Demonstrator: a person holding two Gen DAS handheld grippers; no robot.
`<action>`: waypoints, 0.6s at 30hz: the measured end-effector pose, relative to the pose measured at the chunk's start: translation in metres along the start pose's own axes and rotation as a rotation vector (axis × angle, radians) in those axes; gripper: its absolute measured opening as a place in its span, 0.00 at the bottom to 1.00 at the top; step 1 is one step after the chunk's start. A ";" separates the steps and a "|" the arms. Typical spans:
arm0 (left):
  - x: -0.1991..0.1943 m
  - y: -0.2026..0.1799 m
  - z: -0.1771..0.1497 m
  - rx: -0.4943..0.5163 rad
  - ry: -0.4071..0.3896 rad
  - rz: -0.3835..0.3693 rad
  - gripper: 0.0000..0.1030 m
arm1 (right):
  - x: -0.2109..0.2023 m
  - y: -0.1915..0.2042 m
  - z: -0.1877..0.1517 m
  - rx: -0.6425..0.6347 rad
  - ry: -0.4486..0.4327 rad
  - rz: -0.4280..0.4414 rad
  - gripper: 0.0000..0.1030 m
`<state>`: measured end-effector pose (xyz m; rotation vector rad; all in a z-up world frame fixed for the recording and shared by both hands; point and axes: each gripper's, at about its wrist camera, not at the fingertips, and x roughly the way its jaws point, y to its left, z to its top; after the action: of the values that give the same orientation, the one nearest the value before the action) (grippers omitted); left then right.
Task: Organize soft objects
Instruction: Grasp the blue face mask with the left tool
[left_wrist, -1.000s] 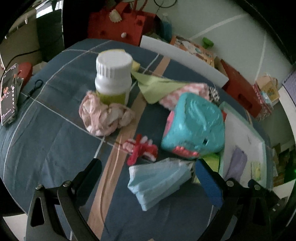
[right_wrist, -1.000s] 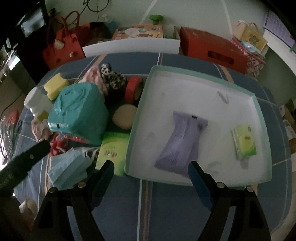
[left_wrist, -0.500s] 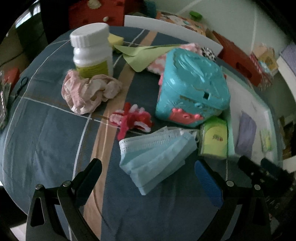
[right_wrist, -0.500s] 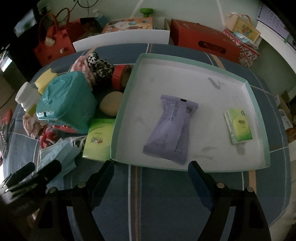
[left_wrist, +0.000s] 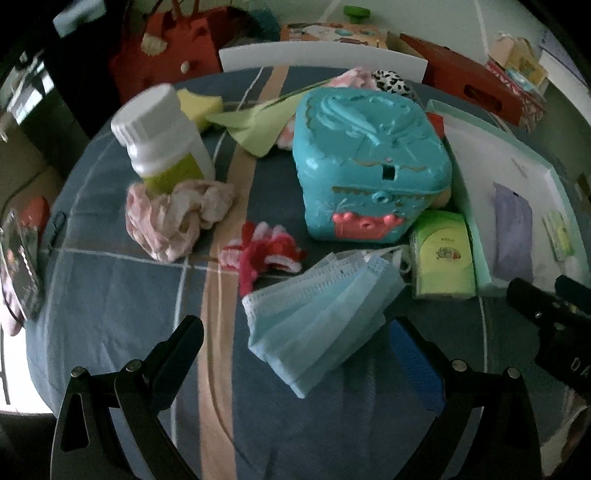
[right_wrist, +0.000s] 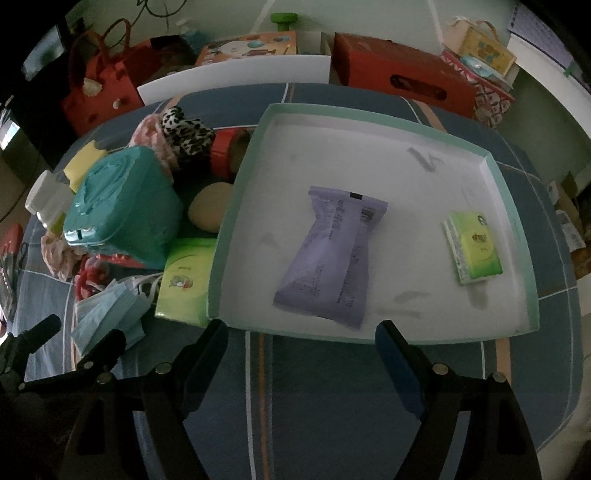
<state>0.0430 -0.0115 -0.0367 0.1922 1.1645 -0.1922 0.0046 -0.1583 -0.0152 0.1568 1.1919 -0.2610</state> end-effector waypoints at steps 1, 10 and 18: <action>0.000 0.000 0.001 0.013 -0.007 0.010 0.97 | 0.000 -0.002 0.000 0.007 -0.001 0.000 0.82; 0.001 -0.022 0.003 0.102 -0.013 0.034 0.97 | 0.000 -0.006 0.002 0.016 0.001 -0.005 0.82; 0.020 -0.042 0.002 0.153 0.050 0.092 0.97 | -0.001 -0.006 0.001 0.017 0.000 -0.011 0.82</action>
<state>0.0419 -0.0536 -0.0564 0.3864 1.1882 -0.1964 0.0029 -0.1642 -0.0137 0.1656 1.1911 -0.2807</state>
